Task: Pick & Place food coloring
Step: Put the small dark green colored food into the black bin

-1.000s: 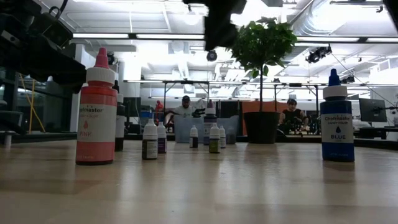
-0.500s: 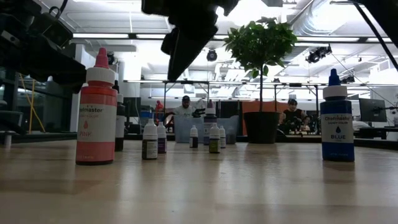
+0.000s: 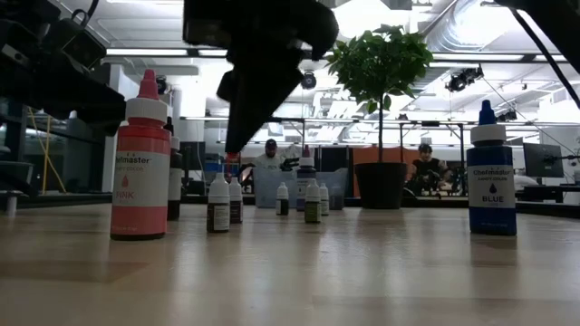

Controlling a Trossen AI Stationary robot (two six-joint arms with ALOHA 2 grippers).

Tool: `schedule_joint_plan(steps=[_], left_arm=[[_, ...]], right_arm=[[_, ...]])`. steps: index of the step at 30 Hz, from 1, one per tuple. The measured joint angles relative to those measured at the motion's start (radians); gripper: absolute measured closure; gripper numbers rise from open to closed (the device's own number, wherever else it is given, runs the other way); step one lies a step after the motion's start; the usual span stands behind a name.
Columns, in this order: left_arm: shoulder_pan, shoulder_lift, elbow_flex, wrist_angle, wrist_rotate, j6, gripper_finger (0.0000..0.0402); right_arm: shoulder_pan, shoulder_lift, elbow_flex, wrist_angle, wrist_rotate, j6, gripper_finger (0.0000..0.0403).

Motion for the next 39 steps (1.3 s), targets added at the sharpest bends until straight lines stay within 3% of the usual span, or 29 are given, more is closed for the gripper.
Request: schedule_joint_plan(steps=[19,39], left_arm=[[0.000,0.000,0.000,0.000,0.000,0.000,0.0238],[0.000,0.000,0.000,0.000,-0.001,0.000,0.0238]], right_arm=[[0.027,0.058,0.000,0.066,0.082,-0.027,0.0272],[0.033,0.062,0.000,0.075,0.078,-0.018,0.0272]])
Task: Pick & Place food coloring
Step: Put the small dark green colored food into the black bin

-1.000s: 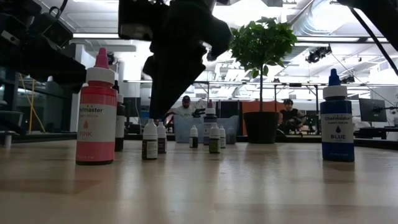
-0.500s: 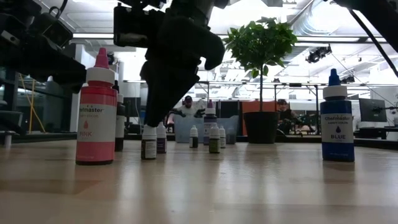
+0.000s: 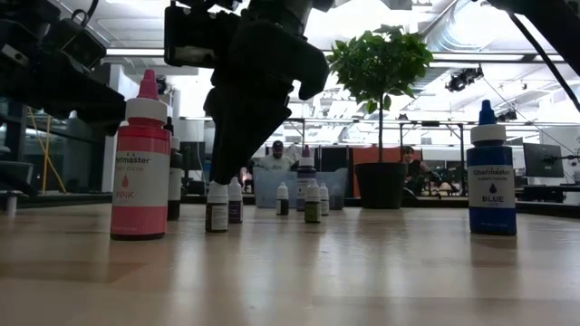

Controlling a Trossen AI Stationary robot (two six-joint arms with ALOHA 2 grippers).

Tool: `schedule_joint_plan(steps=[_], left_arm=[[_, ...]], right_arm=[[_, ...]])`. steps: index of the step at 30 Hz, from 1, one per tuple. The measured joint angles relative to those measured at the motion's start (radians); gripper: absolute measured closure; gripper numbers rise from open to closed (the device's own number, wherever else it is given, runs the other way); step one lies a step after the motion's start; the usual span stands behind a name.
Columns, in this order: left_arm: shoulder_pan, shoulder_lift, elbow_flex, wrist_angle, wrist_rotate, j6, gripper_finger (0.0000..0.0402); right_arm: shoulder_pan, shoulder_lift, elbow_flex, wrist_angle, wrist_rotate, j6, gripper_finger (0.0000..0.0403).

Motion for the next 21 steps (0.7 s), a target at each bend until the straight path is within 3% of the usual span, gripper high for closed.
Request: schedule_joint_plan(steps=[21], left_arm=[[0.000,0.000,0.000,0.000,0.000,0.000,0.0238]], right_arm=[[0.002,0.016,0.000,0.014,-0.006,0.001,0.0272]])
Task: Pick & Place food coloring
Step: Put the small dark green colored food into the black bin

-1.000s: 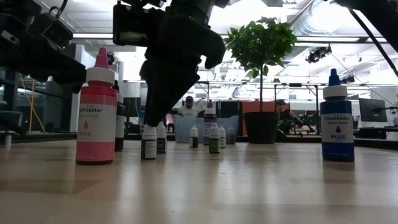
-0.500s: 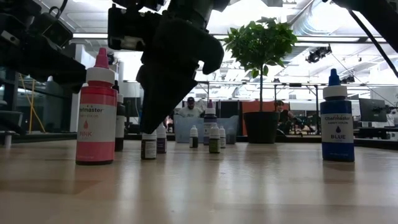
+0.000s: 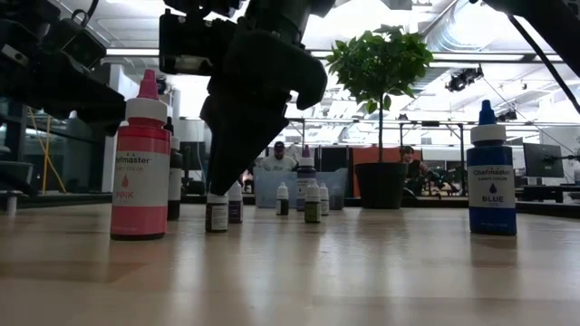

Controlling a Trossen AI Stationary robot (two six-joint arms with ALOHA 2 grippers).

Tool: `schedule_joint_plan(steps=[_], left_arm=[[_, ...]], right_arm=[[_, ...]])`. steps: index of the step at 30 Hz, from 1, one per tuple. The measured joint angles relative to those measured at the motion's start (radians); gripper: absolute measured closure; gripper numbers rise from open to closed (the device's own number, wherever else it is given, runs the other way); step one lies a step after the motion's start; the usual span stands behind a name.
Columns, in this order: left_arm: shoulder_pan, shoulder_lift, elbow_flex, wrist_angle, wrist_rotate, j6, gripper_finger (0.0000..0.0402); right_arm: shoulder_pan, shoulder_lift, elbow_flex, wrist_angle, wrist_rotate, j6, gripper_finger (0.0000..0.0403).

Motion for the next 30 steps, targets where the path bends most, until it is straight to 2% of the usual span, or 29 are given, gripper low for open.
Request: schedule_joint_plan(steps=[24,30], left_arm=[[0.000,0.000,0.000,0.000,0.000,0.000,0.0238],[0.000,0.000,0.000,0.000,0.000,0.000,0.0238]], right_arm=[[0.000,0.000,0.000,-0.001,0.001,0.004,0.0273],[-0.001,0.000,0.000,-0.002,0.000,0.004,0.0301]])
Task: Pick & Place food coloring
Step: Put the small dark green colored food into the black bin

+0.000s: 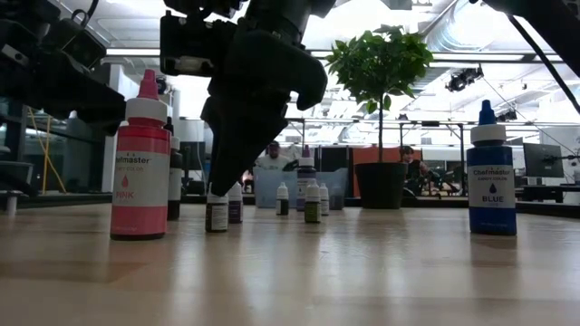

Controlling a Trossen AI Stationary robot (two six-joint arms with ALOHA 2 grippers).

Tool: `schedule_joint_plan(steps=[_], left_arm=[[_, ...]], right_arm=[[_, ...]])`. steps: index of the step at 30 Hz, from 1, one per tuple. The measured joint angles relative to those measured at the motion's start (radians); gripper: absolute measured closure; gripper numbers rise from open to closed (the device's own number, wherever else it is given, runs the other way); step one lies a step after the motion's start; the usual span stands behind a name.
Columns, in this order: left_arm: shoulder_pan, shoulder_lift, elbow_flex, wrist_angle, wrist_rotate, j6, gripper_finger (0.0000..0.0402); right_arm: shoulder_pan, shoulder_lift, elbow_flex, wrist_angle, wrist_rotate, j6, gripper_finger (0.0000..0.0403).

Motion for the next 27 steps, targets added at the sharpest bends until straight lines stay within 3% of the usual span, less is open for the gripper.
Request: schedule_joint_plan(steps=[8,21,27], left_arm=[[0.000,0.000,0.000,0.000,0.000,0.000,0.0238],[0.000,0.000,0.000,0.000,0.000,0.000,0.0238],[0.000,0.000,0.000,0.000,0.000,0.000,0.0238]], right_arm=[[0.000,0.000,0.000,-0.002,-0.018,-0.002,0.0353],[-0.004,-0.002,0.005,-0.010,-0.008,0.022,0.0362],[-0.019,-0.002,0.101,-0.089,-0.009,0.094,0.0360]])
